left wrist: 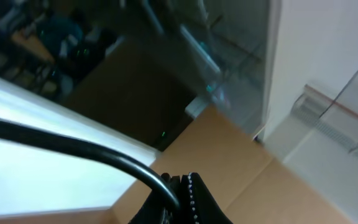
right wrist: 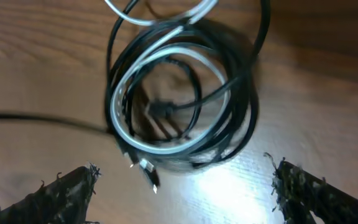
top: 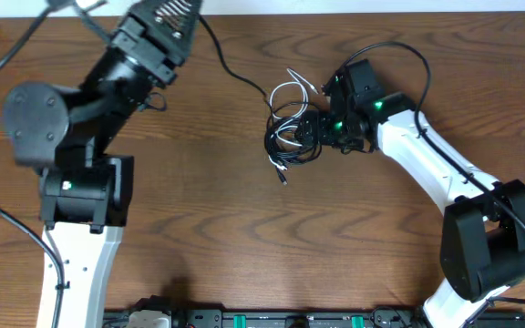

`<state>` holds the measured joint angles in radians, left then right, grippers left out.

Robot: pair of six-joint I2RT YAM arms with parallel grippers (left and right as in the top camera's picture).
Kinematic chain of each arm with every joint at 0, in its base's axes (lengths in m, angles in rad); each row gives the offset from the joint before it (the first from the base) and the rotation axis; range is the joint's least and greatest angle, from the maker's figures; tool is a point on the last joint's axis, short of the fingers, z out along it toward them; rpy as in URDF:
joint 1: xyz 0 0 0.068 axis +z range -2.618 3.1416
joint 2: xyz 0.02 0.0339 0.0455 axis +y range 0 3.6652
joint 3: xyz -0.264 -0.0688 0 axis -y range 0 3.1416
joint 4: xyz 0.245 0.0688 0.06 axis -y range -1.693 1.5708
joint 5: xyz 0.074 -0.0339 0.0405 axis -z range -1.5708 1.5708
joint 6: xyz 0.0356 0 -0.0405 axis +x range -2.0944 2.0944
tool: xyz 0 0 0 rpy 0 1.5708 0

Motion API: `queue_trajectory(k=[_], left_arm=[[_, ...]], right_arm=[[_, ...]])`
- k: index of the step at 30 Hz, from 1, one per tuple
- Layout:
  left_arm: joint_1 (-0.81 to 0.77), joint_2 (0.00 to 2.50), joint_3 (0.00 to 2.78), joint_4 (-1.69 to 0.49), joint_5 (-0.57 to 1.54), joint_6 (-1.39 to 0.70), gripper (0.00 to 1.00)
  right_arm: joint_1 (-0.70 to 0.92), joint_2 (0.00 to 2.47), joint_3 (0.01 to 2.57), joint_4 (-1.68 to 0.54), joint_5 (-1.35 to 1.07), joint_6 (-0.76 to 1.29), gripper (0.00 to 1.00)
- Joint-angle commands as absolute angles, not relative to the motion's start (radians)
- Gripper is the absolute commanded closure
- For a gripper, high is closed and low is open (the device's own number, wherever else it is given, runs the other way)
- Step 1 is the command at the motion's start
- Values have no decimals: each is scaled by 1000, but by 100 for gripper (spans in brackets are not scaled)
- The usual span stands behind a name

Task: Untangle cables

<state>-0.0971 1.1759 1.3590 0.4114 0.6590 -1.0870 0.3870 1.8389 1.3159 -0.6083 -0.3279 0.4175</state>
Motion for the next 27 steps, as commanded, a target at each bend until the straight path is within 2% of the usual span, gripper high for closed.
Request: queue_trajectory(k=[1, 5, 10, 13, 25, 27], left_arm=[[-55, 1158, 1374, 471, 660, -1224, 93], [-25, 1158, 1374, 539, 639, -1303, 93], [-10, 1158, 1375, 635, 612, -1380, 93], [-10, 1155, 1375, 641, 614, -1393, 93], [-10, 1156, 1375, 561, 633, -1390, 92], [-10, 1156, 1375, 562, 632, -1390, 93]], right_arm=[[421, 1835, 1261, -546, -312, 434, 10], [459, 1835, 1207, -464, -259, 482, 10], [484, 1835, 1186, -455, -109, 558, 19], [485, 1835, 1182, -458, -102, 577, 25], [535, 1835, 1180, -463, -203, 685, 23], [552, 1835, 1179, -467, -166, 723, 19]])
